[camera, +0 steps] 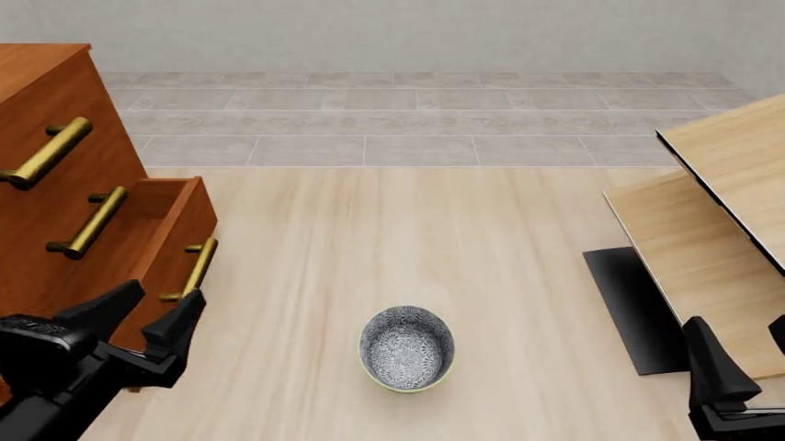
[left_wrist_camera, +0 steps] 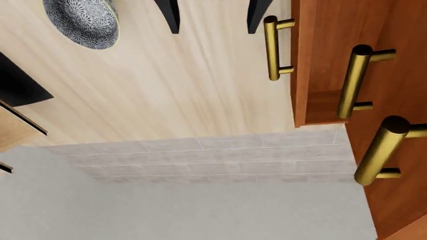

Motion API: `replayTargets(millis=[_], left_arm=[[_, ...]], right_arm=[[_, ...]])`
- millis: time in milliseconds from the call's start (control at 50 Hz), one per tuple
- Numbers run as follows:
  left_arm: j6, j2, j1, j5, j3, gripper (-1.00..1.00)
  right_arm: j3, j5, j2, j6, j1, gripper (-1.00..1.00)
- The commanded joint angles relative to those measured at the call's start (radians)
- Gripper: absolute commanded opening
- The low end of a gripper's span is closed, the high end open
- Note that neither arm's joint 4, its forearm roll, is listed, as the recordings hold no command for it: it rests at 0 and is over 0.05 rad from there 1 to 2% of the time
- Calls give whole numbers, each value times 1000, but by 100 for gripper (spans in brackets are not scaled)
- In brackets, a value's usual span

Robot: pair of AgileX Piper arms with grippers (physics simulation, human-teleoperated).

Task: Close the bottom drawer of the cabinet.

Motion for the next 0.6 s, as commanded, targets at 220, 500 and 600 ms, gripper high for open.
replayTargets(millis=[220,500,600], left_arm=[[-49,448,-77,-307,-41,100],[-100,701,-51,-432,-88,100],[-112,746,-53,-453,-94,100]], right_arm=[[-1,4,-5,-1,-6,100],[0,4,-7,5,-9,100],[0,4,-7,4,-8,100]])
